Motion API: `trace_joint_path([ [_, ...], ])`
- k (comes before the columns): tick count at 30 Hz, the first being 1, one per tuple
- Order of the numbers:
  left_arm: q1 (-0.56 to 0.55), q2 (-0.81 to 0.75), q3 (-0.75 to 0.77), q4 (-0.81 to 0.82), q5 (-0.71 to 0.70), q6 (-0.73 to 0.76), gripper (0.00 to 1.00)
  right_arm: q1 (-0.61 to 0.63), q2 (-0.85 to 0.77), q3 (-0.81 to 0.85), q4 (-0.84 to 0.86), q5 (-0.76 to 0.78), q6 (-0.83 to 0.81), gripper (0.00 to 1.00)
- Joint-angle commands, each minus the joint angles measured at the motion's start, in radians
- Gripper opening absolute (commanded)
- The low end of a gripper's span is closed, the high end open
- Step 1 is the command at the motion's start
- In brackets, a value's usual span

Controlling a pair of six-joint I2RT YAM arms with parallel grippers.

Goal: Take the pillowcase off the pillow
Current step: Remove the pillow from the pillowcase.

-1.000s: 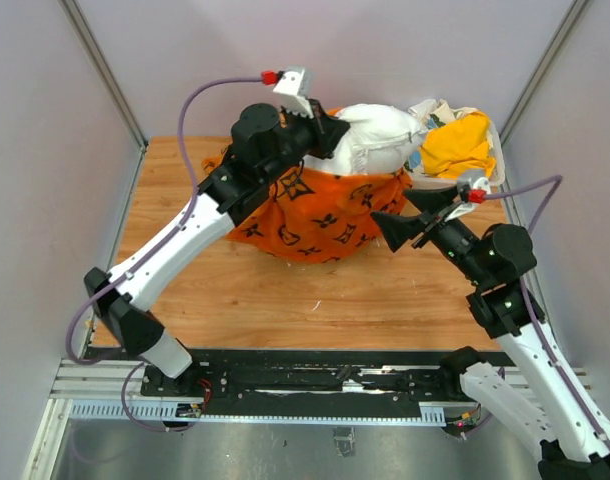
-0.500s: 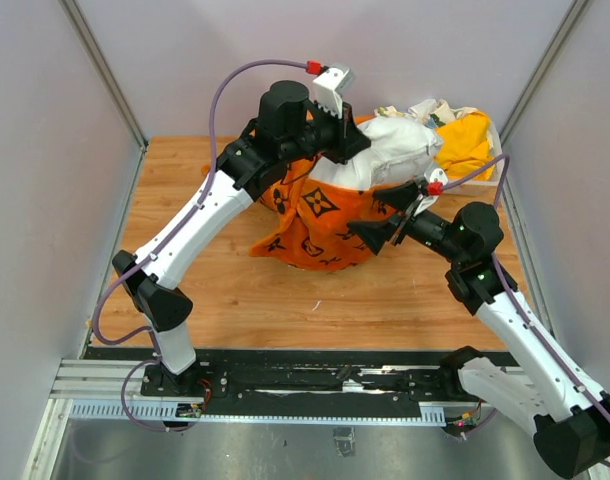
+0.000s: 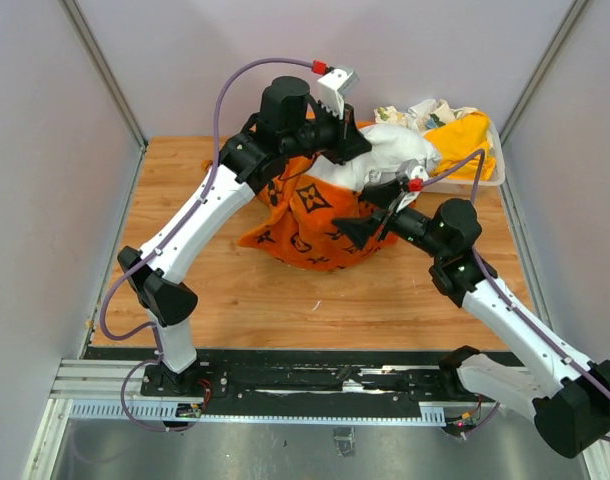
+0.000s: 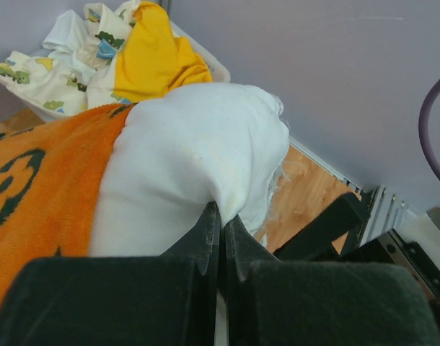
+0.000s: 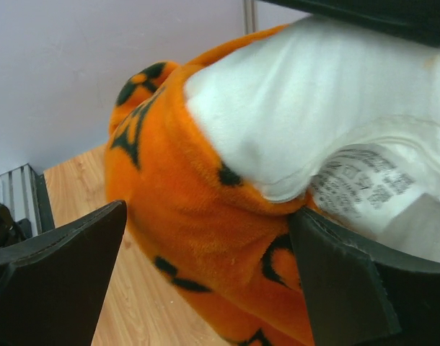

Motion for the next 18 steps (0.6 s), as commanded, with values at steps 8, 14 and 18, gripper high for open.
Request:
trace_joint_path([
  [8,0.013,-0.063,-0.048,0.135,0.087,-0.033,0.0,0.117,-0.118,0.211,-0.251,0.148,-0.219,0.95],
  [14,0.027,-0.089,-0.097,0.175,0.09,-0.061,0.0,0.115,0.01,0.226,-0.216,0.15,-0.209,0.95],
  [18,0.045,-0.097,-0.1,0.165,0.078,-0.064,0.0,0.116,0.011,0.135,-0.143,0.133,-0.16,0.94],
])
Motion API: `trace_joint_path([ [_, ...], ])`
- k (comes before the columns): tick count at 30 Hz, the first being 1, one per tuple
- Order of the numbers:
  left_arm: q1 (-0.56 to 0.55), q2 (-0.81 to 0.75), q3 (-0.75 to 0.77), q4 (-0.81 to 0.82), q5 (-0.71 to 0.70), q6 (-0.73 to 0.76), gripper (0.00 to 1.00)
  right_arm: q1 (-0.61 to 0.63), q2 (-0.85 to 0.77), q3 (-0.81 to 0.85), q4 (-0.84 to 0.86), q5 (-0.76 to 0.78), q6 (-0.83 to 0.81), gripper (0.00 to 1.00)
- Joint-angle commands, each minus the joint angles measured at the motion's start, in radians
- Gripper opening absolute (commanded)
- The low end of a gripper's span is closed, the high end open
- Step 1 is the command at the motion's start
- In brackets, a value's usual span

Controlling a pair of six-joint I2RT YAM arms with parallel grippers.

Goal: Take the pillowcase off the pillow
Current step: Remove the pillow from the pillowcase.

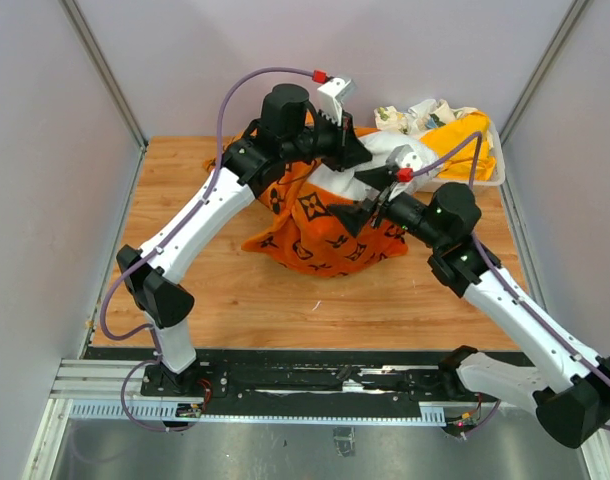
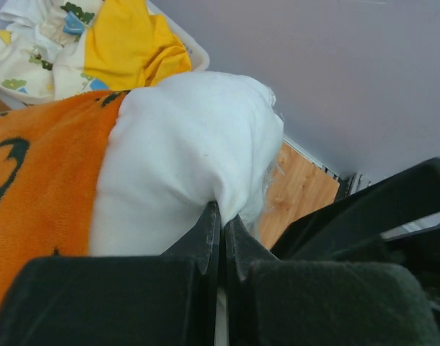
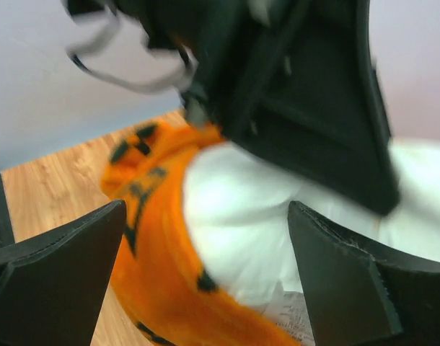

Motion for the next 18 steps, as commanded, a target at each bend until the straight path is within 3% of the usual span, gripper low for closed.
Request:
trace_joint_path([
  [1,0.035,-0.086,-0.01,0.119,0.006,-0.021,0.0,0.011,-0.008,-0.104,0.067,0.002,0.036,0.95],
  [10,0.083,-0.114,-0.077,0.205,0.043,-0.07,0.0,0.026,-0.008,-0.294,0.089,-0.048,0.124,0.96],
  [18,0.095,-0.131,-0.067,0.217,-0.015,-0.066,0.0,0.206,-0.034,-0.461,0.085,-0.035,0.186,0.95],
])
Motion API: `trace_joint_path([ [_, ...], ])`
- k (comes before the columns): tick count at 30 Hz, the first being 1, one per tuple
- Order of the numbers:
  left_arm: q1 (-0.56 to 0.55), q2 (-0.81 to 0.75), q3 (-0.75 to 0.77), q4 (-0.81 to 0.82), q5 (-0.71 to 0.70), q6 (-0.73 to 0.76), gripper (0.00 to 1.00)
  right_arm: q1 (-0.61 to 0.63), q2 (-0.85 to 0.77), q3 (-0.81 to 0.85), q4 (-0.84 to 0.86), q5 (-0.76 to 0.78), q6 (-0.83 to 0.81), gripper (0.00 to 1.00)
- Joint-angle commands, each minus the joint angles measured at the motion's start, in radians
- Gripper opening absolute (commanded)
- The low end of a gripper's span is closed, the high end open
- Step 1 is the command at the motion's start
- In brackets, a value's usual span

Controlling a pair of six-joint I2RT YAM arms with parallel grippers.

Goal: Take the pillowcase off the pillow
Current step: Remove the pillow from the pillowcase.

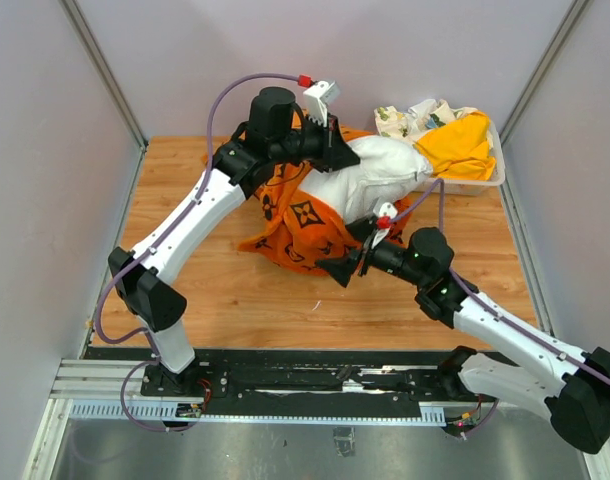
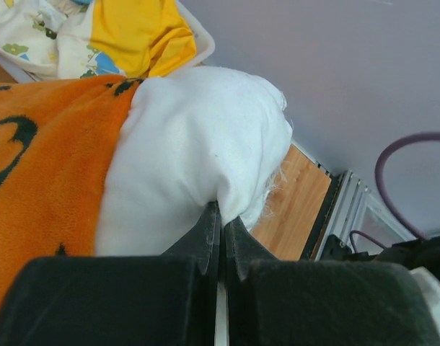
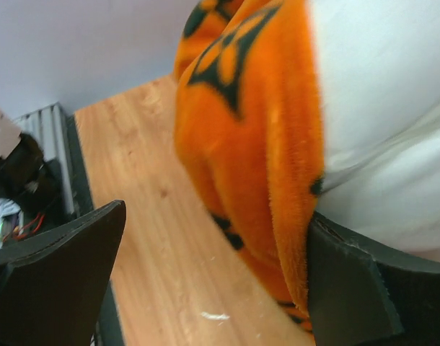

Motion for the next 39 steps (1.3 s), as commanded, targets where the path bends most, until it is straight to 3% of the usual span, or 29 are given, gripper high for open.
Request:
trace_joint_path([
  [1,0.029,-0.083,0.04,0.192,-0.079,-0.007,0.0,0.138,0.016,-0.106,-0.116,-0.003,0.084,0.95],
  [9,0.029,-0.112,0.019,0.232,-0.22,-0.069,0.0,0.362,0.195,-0.17,-0.072,0.08,0.14,0.94],
  [12,0.029,-0.138,-0.007,0.251,-0.292,-0.104,0.0,0.436,0.28,-0.131,-0.072,0.101,0.141,0.91],
  [16,0.029,-0.179,-0.074,0.277,-0.407,-0.103,0.0,0.524,0.27,-0.032,-0.137,0.15,0.104,0.92],
  [20,0.028,-0.229,-0.206,0.376,-0.478,-0.088,0.0,0.545,0.217,0.067,-0.21,0.158,0.071,0.93],
  [27,0.025,-0.236,-0.294,0.419,-0.431,-0.077,0.0,0.543,0.076,0.188,-0.355,0.253,-0.063,1.0],
  [32,0.019,-0.242,-0.324,0.443,-0.419,-0.076,0.0,0.536,0.03,0.223,-0.367,0.274,-0.13,0.98],
  [39,0.003,-0.223,-0.335,0.451,-0.466,-0.087,0.0,0.536,0.104,0.263,-0.272,0.116,-0.094,0.99],
])
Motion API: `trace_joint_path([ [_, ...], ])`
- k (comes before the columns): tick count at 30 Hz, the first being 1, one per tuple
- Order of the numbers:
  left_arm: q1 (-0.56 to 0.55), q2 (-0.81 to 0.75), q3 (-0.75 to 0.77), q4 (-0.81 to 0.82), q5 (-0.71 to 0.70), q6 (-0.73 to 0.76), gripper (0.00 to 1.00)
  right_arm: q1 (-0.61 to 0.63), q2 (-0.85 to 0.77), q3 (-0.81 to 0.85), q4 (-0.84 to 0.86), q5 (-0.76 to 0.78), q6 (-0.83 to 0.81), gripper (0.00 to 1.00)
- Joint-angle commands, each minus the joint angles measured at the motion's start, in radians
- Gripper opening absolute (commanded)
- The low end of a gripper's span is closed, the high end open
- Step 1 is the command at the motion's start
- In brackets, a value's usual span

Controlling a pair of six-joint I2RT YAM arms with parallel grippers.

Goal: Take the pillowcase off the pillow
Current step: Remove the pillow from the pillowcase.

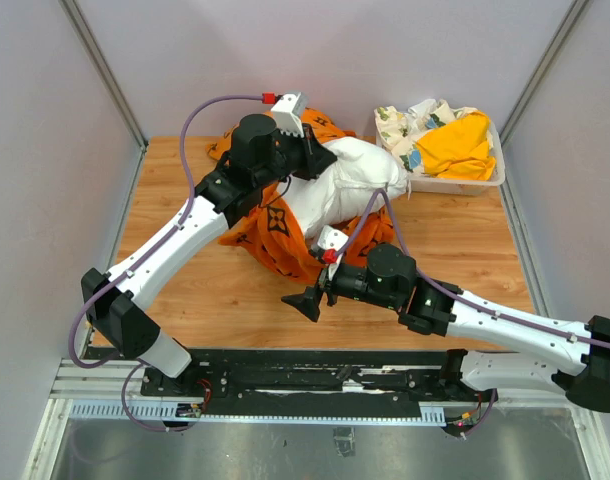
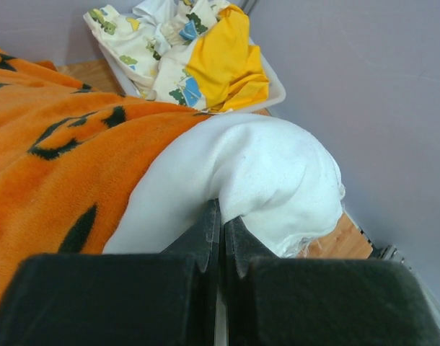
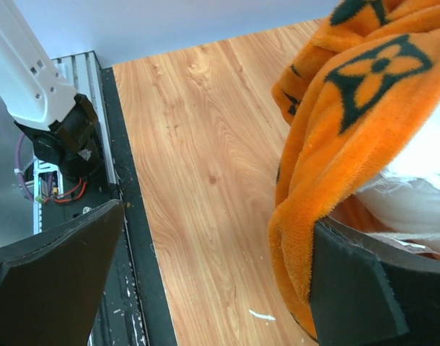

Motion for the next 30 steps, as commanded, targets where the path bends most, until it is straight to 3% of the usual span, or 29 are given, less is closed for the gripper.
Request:
trace_joint_path([
  [1,0.0,-0.011,-0.005,0.227,-0.146,0.007,0.0,0.057,0.06,0.085,0.032,-0.254,0.039,1.0],
  [8,-0.016,0.001,-0.056,0.261,-0.199,-0.035,0.0,0.118,0.165,0.201,0.019,-0.392,0.002,1.0],
  [13,-0.016,0.025,0.041,0.214,-0.231,-0.071,0.0,0.13,0.344,0.133,0.107,-0.437,0.061,0.96],
  [19,-0.014,0.027,0.179,0.158,-0.258,-0.092,0.0,0.133,0.448,-0.025,0.196,-0.335,0.12,0.96],
  [25,-0.013,0.041,0.308,0.107,-0.293,-0.104,0.0,0.141,0.503,-0.046,0.044,-0.217,0.11,0.96],
  [30,-0.007,0.016,0.324,0.103,-0.338,-0.082,0.0,0.144,0.38,-0.108,-0.056,-0.171,0.099,1.0],
])
